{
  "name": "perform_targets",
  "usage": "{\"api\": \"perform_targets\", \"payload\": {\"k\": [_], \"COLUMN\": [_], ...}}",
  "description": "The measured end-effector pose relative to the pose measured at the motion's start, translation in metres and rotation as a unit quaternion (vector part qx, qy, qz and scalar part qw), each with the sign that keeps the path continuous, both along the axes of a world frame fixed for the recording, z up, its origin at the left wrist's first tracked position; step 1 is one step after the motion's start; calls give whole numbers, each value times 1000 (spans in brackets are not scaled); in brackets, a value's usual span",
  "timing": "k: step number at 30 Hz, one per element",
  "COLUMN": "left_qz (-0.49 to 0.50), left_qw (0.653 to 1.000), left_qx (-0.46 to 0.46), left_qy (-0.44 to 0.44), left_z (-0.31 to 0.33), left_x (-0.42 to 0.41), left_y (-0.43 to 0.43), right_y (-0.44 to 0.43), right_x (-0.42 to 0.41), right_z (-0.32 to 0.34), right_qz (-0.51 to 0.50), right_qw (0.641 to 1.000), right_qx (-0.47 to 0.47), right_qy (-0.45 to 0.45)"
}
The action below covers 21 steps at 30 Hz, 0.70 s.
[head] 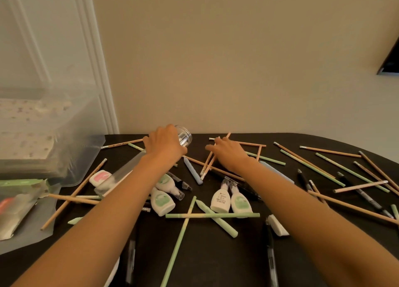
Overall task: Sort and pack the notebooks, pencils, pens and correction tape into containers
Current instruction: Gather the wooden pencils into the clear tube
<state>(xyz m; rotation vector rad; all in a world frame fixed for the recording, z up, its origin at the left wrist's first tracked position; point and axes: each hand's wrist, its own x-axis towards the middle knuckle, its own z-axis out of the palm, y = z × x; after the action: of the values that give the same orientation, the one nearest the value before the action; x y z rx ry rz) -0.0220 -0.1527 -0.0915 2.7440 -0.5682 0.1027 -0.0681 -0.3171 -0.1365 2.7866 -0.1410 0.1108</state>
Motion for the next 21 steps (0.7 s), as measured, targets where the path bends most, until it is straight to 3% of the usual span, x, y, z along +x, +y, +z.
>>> {"api": "perform_targets", "payload": {"k": [7, 14, 16, 18, 21], "left_qz": [-6, -7, -9, -7, -3], "left_qw": [1000, 1000, 1000, 1000, 1000], "left_qx": [0, -10, -17, -26, -24], "left_qy": [17, 13, 6, -1, -7], "left_z": [-12, -9, -7, -1, 3], "left_x": [11, 5, 3, -2, -5], "left_y": [-1, 3, 5, 11, 16], "right_y": [3, -6, -2, 8, 18], "right_x": [11, -9, -12, -16, -12], "right_z": [-7, 14, 19, 26, 32], "right_qz": [65, 71, 69, 48, -22], "right_qw": [995, 979, 979, 988, 999], "right_qx": [-65, -155, -160, -136, 12], "right_qy": [34, -114, -108, -49, -32]}}
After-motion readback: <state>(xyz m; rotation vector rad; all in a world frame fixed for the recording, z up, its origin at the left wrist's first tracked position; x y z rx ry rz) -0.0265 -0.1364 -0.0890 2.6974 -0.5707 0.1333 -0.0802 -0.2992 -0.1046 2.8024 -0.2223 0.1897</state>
